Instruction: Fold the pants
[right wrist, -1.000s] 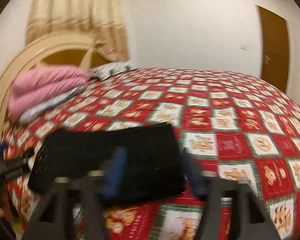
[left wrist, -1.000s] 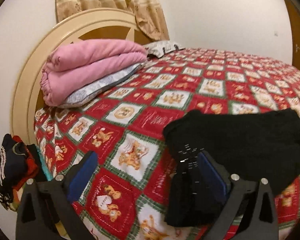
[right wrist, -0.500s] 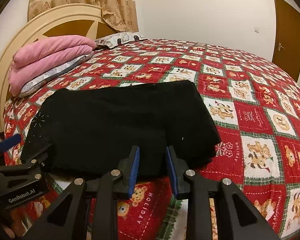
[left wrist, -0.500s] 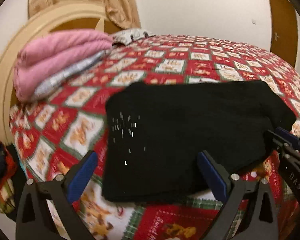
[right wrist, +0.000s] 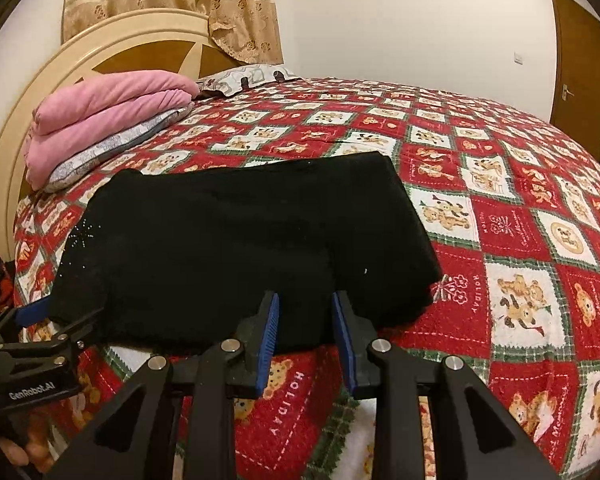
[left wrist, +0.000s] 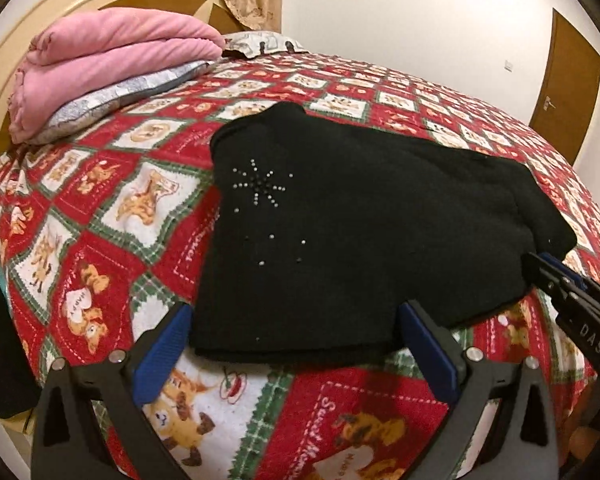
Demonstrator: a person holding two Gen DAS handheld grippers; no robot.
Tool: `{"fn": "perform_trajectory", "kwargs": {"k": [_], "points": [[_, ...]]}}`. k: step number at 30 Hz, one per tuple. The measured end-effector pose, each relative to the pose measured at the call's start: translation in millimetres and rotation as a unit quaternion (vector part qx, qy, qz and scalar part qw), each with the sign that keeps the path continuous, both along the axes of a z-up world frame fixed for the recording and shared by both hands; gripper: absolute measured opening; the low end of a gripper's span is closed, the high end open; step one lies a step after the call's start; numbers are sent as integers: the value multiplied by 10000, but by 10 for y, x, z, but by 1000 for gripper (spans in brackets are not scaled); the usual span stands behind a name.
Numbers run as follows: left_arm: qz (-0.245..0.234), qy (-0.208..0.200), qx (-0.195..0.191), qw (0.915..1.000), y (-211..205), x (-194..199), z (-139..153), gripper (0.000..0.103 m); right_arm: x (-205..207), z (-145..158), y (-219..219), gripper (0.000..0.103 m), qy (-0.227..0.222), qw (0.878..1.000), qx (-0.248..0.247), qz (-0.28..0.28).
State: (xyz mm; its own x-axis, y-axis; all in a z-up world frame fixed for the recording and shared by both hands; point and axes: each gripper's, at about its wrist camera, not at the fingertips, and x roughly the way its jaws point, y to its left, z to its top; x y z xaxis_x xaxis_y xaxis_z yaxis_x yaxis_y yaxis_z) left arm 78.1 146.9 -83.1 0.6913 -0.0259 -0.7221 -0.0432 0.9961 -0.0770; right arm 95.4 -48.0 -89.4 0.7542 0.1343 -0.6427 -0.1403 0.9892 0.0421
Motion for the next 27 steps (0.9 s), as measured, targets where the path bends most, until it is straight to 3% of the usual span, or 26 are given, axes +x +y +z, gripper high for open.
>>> {"fn": "perform_trajectory", "kwargs": {"k": [6,11,14,23,27], "points": [[-241,115,316,9991,-11,-34,42,103,-29,8,6,31,111,9998,-165,99],[-112,108,1218,9924,-18,-142,77,103,-114,36,-68,39,262,9995,174,-52],[-136,-11,1220,9924,2,-161,171,103,-201,103,-97,40,95,9992,377,-118],[-454,-793,1311,9871,-157,66,572,103,-256,224,-195,40,-102,9989,328,-310],[-736,-592,965,9908,-234,314,565,103,-245,205,-267,41,-83,9982,405,-433]]}}
